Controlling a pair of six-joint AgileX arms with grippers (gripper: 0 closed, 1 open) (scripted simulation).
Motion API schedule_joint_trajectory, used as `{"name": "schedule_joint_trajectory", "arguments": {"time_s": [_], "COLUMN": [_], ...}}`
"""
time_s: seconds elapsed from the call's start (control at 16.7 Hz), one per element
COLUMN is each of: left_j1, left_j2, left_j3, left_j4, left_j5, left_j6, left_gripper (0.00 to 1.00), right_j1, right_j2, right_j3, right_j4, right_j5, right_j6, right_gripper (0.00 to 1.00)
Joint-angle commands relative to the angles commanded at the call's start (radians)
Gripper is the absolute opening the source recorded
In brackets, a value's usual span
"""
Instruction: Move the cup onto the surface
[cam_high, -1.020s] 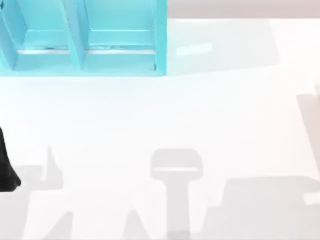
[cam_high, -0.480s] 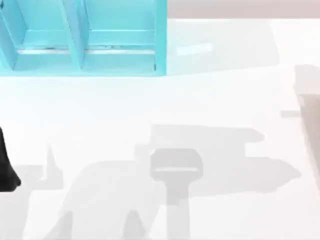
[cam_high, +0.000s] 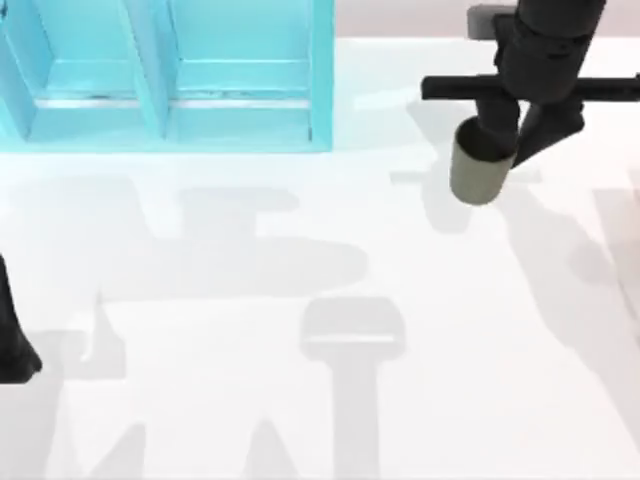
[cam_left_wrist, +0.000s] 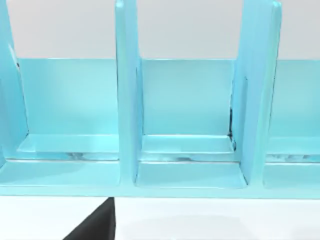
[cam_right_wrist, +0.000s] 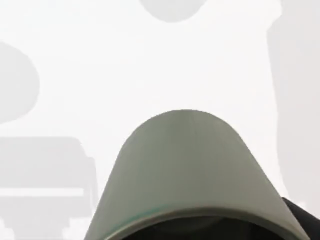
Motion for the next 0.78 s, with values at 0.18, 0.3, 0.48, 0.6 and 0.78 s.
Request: {"name": "schedule_joint_trajectory", "arguments": {"time_s": [0.18,0.3,0.48,0.6,0.78], "left_j1": [0.000,0.000,0.000,0.000,0.000], "left_j2": [0.000,0.000,0.000,0.000,0.000], "left_j3": [0.000,0.000,0.000,0.000,0.000], "left_j4": [0.000,0.000,0.000,0.000,0.000], "left_j5": [0.000,0.000,0.000,0.000,0.000], "left_j6": [0.000,0.000,0.000,0.000,0.000], "left_gripper": [1.00,1.00,1.00,1.00,1.00], "right_j1": [0.095,0.113,0.110,0.111,0.120], "right_j2": [0.085,0.100,0.099,0.098,0.094], "right_j3": [0.106,0.123,0.120,0.103,0.007], "right_j4": [-0.018,-0.021,-0.019,-0.002,0.093], "right_j5": [0.000,0.000,-0.003,-0.003,-0.001], "right_j6": [0.095,0.113,0.114,0.115,0.119], "right_gripper": [0.00,0.00,0.00,0.00,0.00]}}
